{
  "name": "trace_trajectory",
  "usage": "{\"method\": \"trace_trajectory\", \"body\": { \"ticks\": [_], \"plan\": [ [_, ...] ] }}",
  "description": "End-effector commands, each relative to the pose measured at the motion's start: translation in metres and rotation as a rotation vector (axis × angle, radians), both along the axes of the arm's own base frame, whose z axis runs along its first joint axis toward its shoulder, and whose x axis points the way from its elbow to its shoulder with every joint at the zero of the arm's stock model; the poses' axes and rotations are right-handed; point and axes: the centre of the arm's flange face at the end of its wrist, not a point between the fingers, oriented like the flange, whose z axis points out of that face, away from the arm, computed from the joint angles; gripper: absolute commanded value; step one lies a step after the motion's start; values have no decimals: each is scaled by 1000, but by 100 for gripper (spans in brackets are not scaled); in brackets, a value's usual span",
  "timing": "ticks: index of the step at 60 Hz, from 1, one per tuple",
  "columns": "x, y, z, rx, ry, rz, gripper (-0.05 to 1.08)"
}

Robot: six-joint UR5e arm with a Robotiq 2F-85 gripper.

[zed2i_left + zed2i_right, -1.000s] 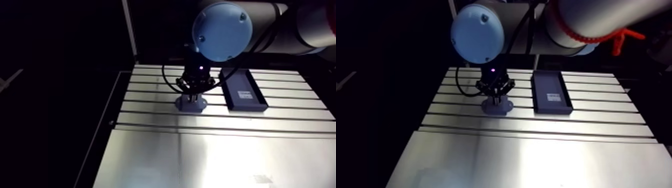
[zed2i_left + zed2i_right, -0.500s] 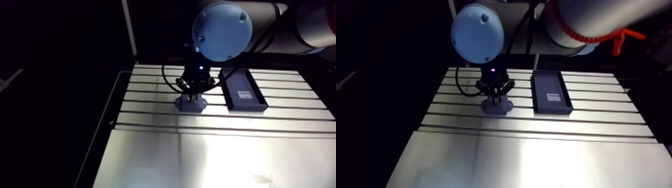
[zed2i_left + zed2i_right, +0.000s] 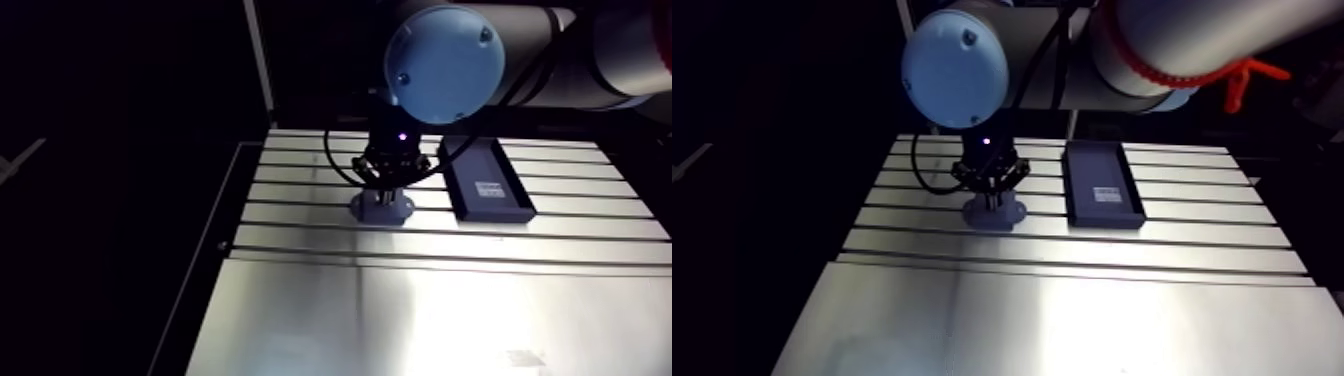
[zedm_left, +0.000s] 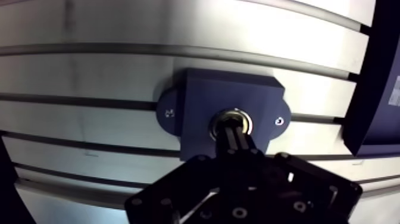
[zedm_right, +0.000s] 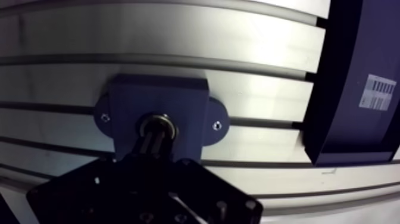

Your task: Pick up the bearing and press it into the housing until flush.

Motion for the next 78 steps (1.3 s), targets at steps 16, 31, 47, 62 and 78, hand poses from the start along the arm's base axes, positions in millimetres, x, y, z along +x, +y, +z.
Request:
{"method": "trace_trajectory", "body": {
  "ticks": [16,31,47,62,78],
  "plan": [
    [-4,0,25,0,46,0,107],
    [-5,0,42,0,68,2,103],
    [-8,0,60,8,49,3,2],
    [-16,-1,91,1,-10,-1,2],
    [-15,1,134,8,-38,-6,2]
  ]
}}
